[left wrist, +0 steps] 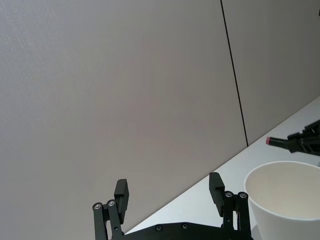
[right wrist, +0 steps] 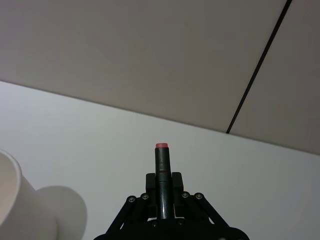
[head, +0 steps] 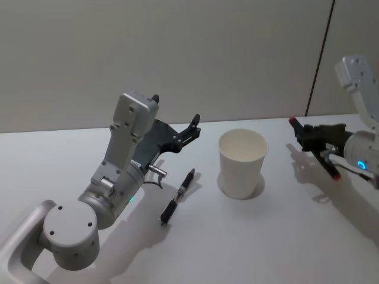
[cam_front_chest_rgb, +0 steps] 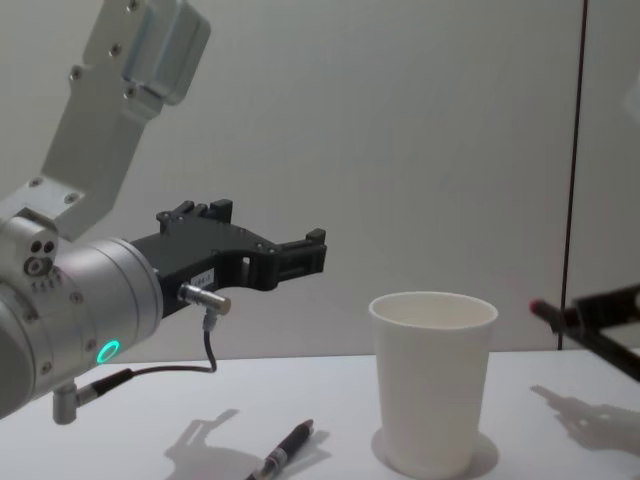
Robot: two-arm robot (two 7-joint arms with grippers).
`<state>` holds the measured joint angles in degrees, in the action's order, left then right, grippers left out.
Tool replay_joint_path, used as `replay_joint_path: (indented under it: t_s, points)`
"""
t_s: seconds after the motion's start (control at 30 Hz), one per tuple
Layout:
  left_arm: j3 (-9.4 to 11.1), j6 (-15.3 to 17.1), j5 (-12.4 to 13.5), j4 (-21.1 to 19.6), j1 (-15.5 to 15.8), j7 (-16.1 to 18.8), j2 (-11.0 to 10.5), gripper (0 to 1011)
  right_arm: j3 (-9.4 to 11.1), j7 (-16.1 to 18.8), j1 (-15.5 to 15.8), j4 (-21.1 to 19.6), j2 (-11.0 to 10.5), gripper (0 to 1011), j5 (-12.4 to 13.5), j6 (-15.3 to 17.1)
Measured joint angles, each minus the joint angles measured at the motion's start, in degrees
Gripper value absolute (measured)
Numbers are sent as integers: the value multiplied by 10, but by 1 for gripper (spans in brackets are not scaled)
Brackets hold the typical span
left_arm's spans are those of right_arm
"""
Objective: Place the pen into the pen holder.
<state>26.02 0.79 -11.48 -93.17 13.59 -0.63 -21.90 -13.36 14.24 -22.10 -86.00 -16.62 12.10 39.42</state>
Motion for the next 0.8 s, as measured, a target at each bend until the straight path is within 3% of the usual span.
replay_joint_path:
  t_s: [0.8]
  points:
    - [0,0,0,0,0,0,0,1001,-4,-26,-24,-52,17,172,-32,-134]
